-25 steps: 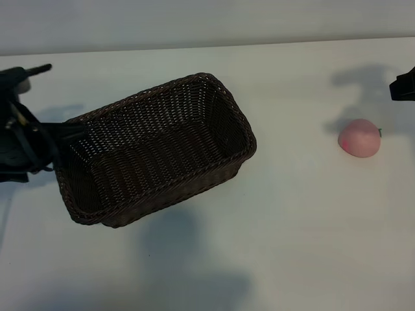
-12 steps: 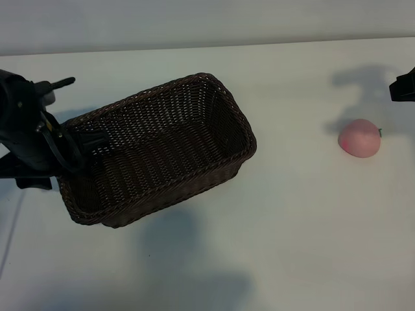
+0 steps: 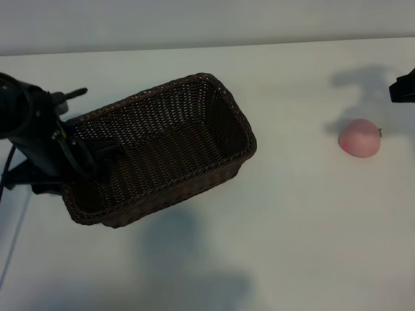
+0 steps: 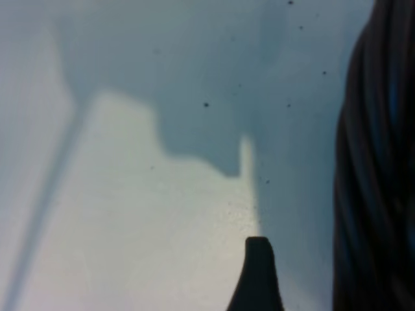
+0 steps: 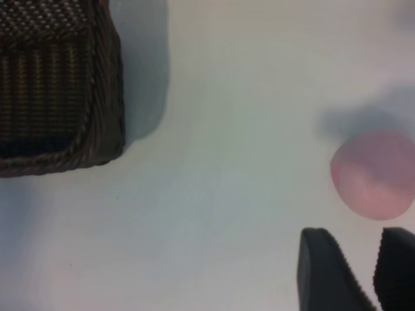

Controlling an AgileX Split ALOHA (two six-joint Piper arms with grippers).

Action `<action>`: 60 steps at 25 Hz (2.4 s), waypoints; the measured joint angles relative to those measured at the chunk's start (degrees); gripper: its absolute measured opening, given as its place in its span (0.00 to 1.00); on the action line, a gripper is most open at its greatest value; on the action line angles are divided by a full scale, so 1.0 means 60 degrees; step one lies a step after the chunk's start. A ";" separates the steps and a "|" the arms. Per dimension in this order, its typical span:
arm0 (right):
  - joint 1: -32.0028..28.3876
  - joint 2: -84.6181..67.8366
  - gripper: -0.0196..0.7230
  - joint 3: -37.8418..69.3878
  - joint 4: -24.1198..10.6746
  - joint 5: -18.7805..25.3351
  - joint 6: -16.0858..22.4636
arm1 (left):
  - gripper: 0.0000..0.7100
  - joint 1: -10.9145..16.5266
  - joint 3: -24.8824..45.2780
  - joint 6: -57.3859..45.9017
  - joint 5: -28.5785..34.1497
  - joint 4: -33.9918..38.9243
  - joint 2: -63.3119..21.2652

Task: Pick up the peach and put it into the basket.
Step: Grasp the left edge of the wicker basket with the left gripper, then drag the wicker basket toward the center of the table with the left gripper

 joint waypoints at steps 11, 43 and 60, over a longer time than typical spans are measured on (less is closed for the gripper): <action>0.0000 0.0000 0.36 0.0000 0.0000 0.0009 0.0000 | 0.68 0.0012 0.0856 -0.0034 -0.1330 -0.0381 -0.0012; 0.0000 0.0000 0.36 0.0000 0.0000 0.0055 0.0000 | 0.55 0.1348 0.0995 0.5856 -0.2162 -0.6796 -0.2916; 0.0000 0.0000 0.36 0.0000 0.0000 0.0112 0.0000 | 0.55 0.1351 -0.0521 0.9876 -0.2236 -1.1087 -0.0964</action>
